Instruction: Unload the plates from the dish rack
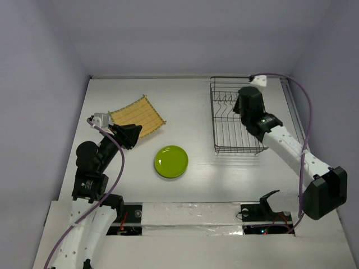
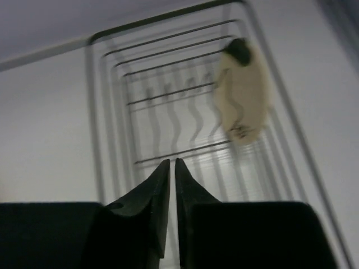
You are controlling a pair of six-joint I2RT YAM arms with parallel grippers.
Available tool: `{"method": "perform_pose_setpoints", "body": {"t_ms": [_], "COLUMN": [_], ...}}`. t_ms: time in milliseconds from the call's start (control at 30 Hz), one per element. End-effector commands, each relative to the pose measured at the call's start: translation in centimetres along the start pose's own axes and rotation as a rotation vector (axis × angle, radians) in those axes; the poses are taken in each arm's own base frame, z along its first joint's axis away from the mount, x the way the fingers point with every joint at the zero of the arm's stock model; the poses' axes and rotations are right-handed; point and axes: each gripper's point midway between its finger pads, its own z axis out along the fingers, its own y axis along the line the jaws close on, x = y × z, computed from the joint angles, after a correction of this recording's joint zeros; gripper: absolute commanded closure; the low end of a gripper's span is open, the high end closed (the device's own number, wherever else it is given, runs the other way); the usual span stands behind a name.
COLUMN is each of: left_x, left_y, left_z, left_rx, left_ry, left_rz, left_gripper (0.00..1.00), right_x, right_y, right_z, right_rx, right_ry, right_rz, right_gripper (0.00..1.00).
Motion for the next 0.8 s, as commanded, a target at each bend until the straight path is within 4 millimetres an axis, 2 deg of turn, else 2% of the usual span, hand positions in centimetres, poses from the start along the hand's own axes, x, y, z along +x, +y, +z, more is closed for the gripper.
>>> {"method": "perform_pose_setpoints", "body": {"t_ms": [0, 33, 67, 100, 133, 200, 233, 367, 567, 767], "left_x": [-2.8, -2.9, -2.7, -2.7, -2.7, -2.7, -2.7, -2.6, -2.4, -2.1], "left_y": [-1.7, -1.7, -1.9, -1.9, -1.9, -2.1, -2.2, -2.4, -2.5, -2.6], "left_z": [-0.5, -0.5, -0.4, -0.5, -0.5, -0.5, -0.6, -0.6, -0.4, -0.2], "left_rx": [0.047, 0.047, 0.053, 0.054, 0.054, 0.062, 0.062, 0.071, 0.076, 0.083], "left_ry": [-0.079, -0.079, -0.072, -0.073, -0.072, -0.073, -0.073, -0.069, -0.059, -0.049], "left_rz": [0.032, 0.034, 0.032, 0.031, 0.03, 0.033, 0.033, 0.032, 0.03, 0.028], "left_gripper": [0.69, 0.69, 0.69, 0.69, 0.68, 0.68, 0.68, 0.68, 0.68, 0.68], "right_x": [-1.9, -2.1, -2.4, -2.7, -2.6, -2.6, -1.8, -1.0, -0.3, 0.7], "right_y": [-5.8, -6.3, -7.1, -8.4, -9.1, -10.5, -11.1, -11.7, -13.6, -14.3], "right_z": [2.6, 3.3, 3.9, 5.4, 6.0, 7.7, 8.8, 10.5, 12.1, 13.5], "right_rx": [0.174, 0.191, 0.221, 0.265, 0.288, 0.348, 0.371, 0.379, 0.429, 0.438], "right_ry": [-0.019, -0.017, -0.017, -0.009, 0.009, 0.025, 0.045, 0.073, 0.103, 0.136], "right_rz": [0.027, 0.024, 0.025, 0.026, 0.012, -0.01, -0.019, -0.031, -0.036, -0.057], "right_gripper": [0.83, 0.66, 0.59, 0.53, 0.5, 0.49, 0.49, 0.51, 0.55, 0.62]}}
